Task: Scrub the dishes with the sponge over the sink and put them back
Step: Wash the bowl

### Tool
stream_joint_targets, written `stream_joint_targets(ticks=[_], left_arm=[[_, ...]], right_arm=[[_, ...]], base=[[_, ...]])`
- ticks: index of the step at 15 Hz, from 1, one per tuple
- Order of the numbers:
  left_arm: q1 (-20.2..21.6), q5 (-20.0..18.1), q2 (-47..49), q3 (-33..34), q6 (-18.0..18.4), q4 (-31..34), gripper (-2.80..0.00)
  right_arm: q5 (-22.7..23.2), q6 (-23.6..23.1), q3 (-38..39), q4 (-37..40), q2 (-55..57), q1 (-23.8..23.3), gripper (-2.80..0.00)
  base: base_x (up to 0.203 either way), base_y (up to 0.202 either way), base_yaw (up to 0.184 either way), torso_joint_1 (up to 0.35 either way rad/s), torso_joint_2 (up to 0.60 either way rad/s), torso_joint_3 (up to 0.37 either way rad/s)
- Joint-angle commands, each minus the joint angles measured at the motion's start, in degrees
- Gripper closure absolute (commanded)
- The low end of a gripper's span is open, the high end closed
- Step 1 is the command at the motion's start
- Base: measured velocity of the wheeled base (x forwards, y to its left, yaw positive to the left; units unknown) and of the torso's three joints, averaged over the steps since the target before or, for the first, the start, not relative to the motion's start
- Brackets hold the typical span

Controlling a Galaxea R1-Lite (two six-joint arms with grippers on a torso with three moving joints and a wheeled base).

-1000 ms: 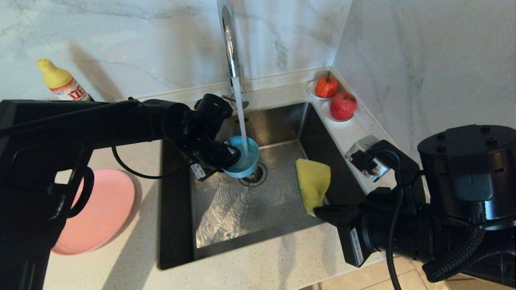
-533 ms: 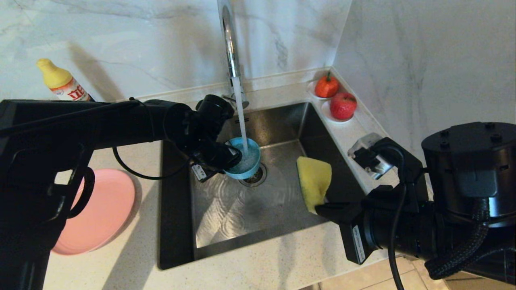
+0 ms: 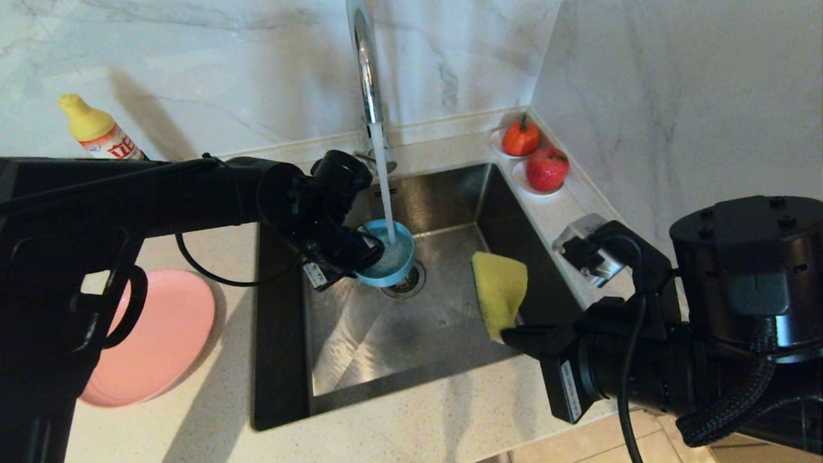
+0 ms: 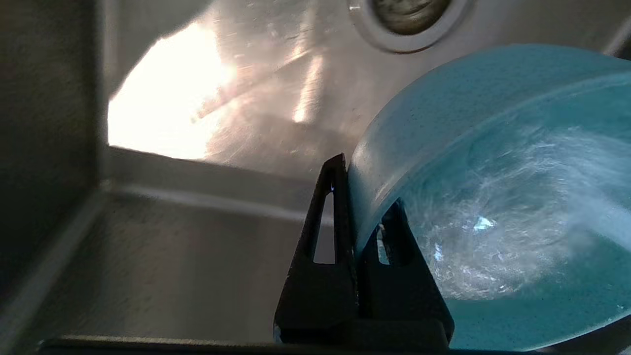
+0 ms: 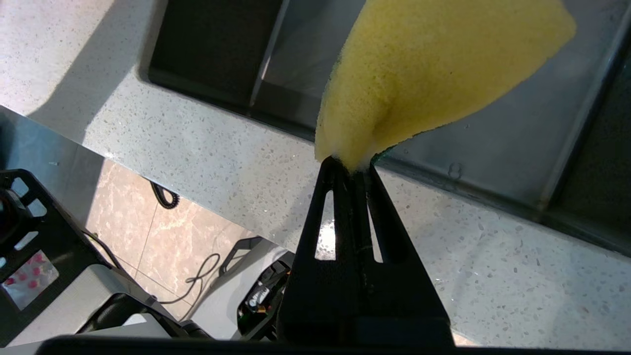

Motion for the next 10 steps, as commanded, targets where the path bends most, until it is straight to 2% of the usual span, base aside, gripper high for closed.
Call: stream_joint_targets(ticks=[1,5,10], left_arm=[[0.77,1.91,-2.16,0.37,0.62,3.80,0.00],[2.65,7.45,-8.74,2.63,6.99,5.87,0.00],[3.23,9.41,-18.01,6.28,15.99,3.17,0.00]], right_arm=[[-0.06,0.14,-0.12,-0.03,-0.49,0.02,0.00],[-0.05,0.23,-0.38,1.55,-1.26,0.02,0.00],[0.03,0.40,0.52,3.39,-1.47,-0.07,0.00]], base=[[0.000,0.000,0.000,0.000,0.00,0.000],[0.000,0.000,0.000,0.000,0.00,0.000],[0.000,0.000,0.000,0.000,0.00,0.000]])
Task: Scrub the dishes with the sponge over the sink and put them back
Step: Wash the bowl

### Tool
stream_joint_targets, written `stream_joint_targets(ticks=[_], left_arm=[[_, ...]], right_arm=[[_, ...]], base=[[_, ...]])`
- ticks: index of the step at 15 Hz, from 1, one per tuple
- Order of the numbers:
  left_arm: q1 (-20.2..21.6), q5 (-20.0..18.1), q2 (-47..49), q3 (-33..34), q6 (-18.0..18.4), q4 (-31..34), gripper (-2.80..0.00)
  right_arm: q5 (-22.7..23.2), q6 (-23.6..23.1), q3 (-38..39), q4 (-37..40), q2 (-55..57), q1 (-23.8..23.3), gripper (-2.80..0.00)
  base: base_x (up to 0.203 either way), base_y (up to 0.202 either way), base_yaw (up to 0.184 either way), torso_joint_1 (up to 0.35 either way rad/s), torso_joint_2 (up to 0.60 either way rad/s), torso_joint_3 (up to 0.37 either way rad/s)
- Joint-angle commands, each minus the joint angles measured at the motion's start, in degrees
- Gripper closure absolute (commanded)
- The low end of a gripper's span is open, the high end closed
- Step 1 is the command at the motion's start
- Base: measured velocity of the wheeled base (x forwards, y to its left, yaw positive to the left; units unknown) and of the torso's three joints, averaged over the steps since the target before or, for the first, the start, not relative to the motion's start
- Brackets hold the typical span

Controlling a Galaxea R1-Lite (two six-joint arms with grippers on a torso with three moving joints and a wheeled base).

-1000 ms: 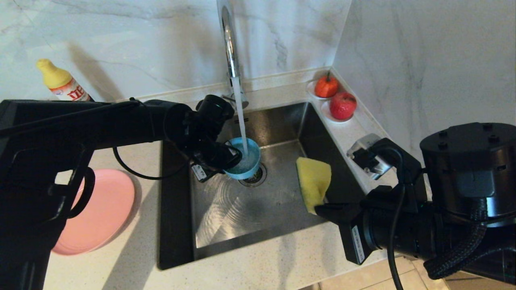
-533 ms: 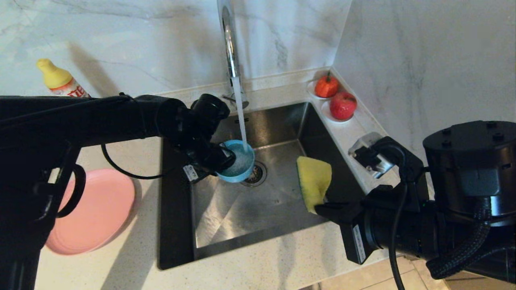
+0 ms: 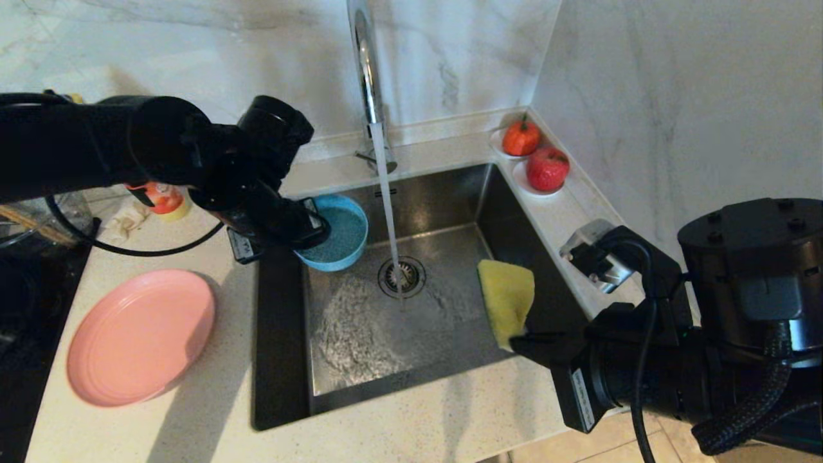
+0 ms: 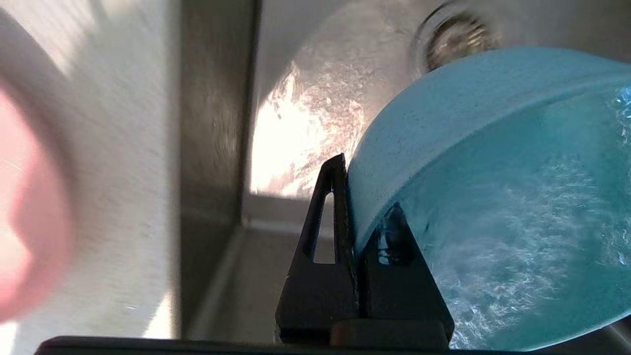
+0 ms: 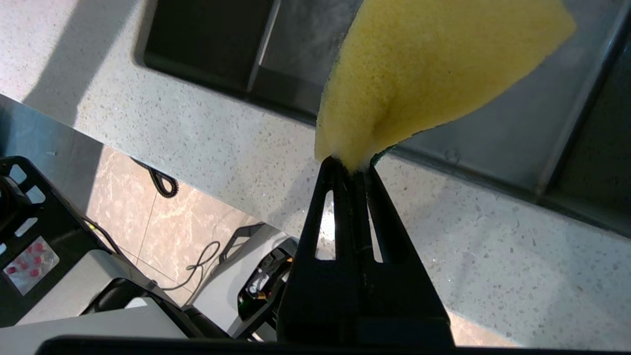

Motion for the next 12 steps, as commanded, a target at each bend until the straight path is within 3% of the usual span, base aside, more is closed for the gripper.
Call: stream_joint_targets(ticks=[1,4,12], left_arm=[[0.08,0.19,-6.18,2.00,3.00,-2.39,0.00],[0.08,0.16,-9.57,6.88,8.27,-10.29,0.00],[1.39,0.12,-11.67,24.91,20.87,-45.07,0.00]], right_arm=[[-0.04,0.07,1.42,0.06,-0.60,0.08,0.00],[0.31,0.03,3.40,0.35,-1.46,0.30,0.00],[0.00,0.11,5.56,3.07,-5.16,2.41,0.00]], base=[[0.000,0.000,0.000,0.000,0.00,0.000],[0.000,0.000,0.000,0.000,0.00,0.000],[0.000,0.000,0.000,0.000,0.00,0.000]])
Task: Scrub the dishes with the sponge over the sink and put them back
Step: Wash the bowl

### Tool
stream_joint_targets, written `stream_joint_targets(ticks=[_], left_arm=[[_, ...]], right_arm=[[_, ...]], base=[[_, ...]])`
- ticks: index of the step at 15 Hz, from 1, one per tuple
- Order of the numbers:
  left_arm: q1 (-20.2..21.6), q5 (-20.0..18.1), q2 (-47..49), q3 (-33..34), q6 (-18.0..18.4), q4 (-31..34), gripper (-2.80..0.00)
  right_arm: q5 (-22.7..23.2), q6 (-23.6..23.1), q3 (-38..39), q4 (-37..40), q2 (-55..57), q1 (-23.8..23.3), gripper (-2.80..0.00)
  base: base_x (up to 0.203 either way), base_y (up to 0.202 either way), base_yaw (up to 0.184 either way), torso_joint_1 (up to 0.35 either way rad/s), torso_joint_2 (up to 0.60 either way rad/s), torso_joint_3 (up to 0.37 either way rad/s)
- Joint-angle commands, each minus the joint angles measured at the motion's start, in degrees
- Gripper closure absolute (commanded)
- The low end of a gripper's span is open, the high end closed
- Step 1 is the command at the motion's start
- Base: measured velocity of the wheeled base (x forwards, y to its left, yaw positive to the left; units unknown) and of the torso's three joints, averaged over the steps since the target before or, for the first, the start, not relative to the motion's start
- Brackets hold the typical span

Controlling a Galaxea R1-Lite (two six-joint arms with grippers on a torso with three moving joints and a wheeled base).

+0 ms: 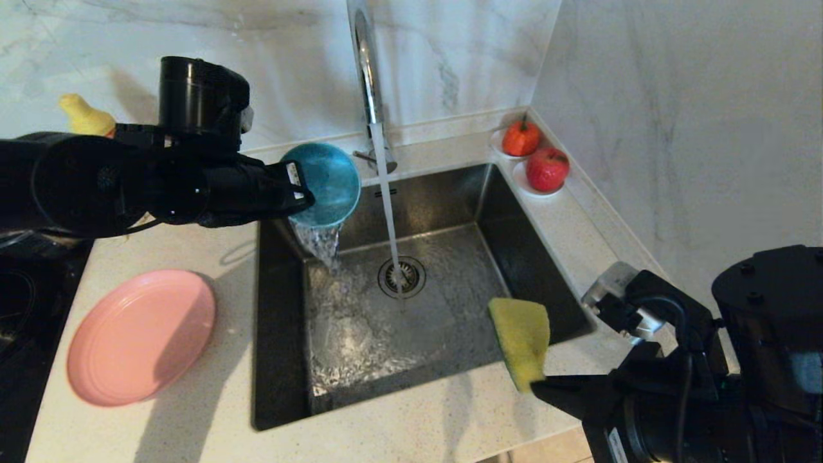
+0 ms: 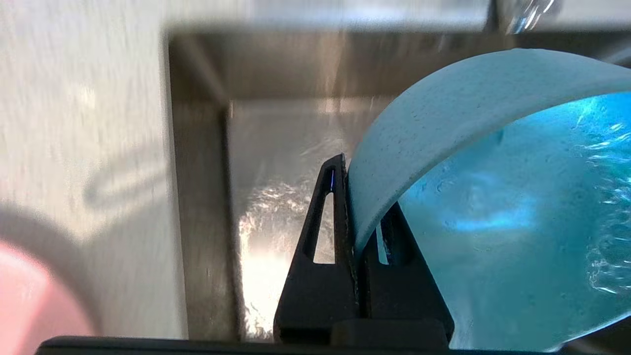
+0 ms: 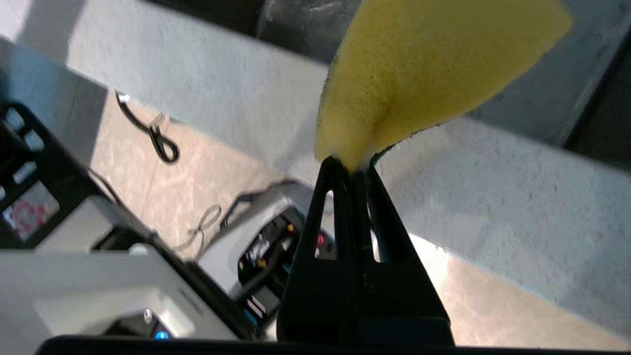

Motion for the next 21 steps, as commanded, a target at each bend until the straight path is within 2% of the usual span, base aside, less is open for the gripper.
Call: stream_joint_targets(ticks=[1,5,9,13,15,18,21], left_arm=[[0.08,0.06,-1.67,4.39,2.59,-10.01,0.00],[0.05,-0.06,-5.80,7.41,6.34,-15.54,0.00],[0.05,-0.18,-7.76,10.15,7.99,-20.16,0.00],[-0.05,-0.40,-8.72,15.94,11.95,-30.85,0.00],[-0.18,-0.42,-9.44,20.18,14.52,-38.77,0.00],[-0.47,-0.87,-11.89,20.88,15.95,-40.32,0.00],[-1.00,-4.80,-14.77,23.58,20.57,-42.08,0.00]], right_arm=[[0.02,0.05,-0.29,0.55,-0.80,0.03,0.00],[0.19,0.14,0.02,0.55,-0.22,0.03,0.00],[0.19,0.23,0.28,0.64,0.04,0.03,0.00],[0.35,0.29,0.53,0.49,0.90,0.03,0.00],[0.72,1.96,1.00,0.06,1.61,0.03,0.00],[1.72,2.60,0.98,0.03,1.49,0.03,0.00],[2.48,2.60,0.98,0.11,1.27,0.03,0.00]], base=[[0.000,0.000,0.000,0.000,0.00,0.000],[0.000,0.000,0.000,0.000,0.00,0.000],[0.000,0.000,0.000,0.000,0.00,0.000],[0.000,0.000,0.000,0.000,0.00,0.000],[0.000,0.000,0.000,0.000,0.00,0.000],[0.000,0.000,0.000,0.000,0.00,0.000],[0.000,0.000,0.000,0.000,0.00,0.000]])
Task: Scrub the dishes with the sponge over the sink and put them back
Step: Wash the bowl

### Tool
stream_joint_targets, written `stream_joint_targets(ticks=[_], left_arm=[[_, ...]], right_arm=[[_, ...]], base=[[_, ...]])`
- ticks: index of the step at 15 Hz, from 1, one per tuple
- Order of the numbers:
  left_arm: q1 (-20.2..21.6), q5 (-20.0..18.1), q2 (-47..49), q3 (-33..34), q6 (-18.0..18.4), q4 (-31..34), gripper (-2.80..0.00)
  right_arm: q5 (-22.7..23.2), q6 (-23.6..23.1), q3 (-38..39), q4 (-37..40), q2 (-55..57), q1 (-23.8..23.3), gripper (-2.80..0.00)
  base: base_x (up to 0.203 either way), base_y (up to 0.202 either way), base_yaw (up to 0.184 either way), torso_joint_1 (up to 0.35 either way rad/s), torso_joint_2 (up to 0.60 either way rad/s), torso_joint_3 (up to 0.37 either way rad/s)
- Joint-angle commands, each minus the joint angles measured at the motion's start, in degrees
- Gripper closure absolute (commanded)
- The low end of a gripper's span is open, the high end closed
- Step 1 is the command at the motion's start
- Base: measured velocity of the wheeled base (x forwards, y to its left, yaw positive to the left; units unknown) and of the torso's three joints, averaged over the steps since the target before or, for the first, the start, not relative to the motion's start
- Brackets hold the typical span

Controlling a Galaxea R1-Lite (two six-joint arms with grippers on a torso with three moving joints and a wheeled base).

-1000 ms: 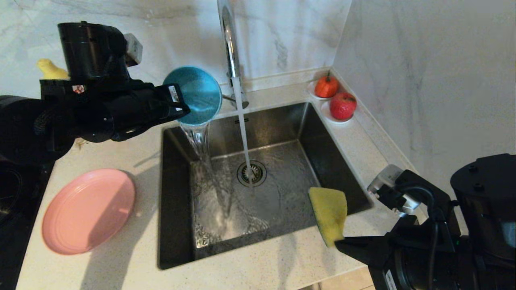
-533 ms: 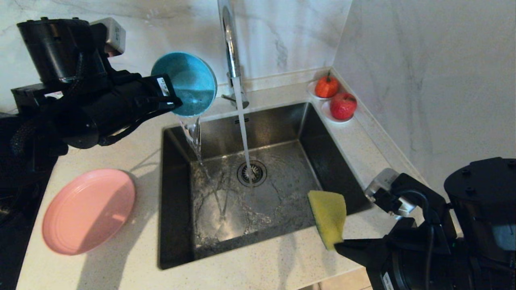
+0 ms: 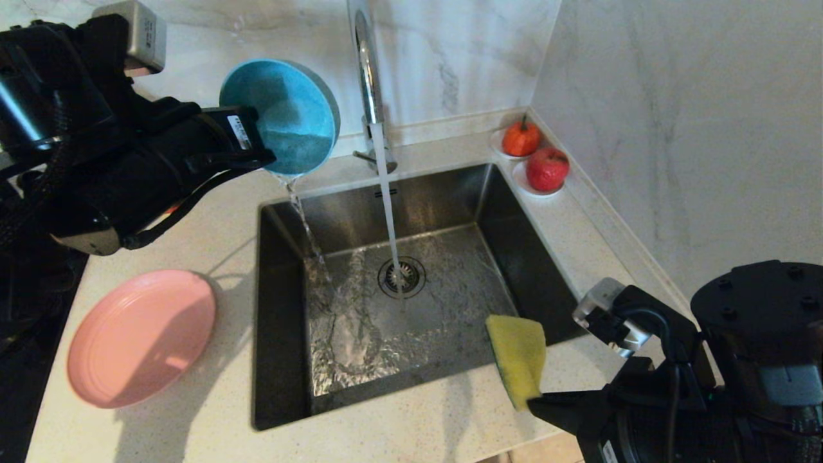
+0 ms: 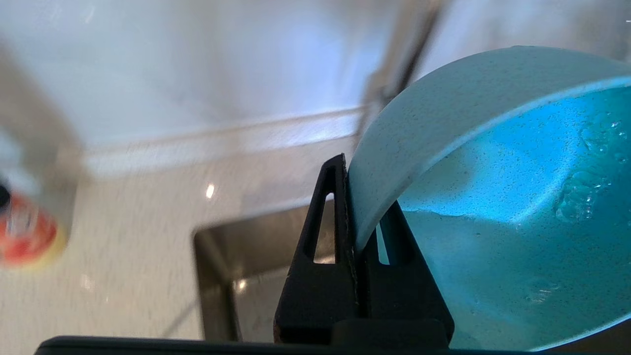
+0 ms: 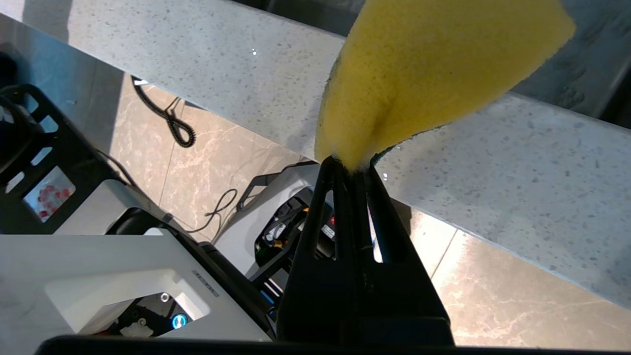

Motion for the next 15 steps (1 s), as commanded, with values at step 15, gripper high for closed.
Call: stream_joint_targets(ticks=[15], left_arm=[[-0.58,-0.29,-2.96,12.96,10.05,-31.27,0.00]], right_arm=[[2.01,0.06,2.18,0.11,0.63,-0.21,0.00]], base=[[0.000,0.000,0.000,0.000,0.00,0.000]])
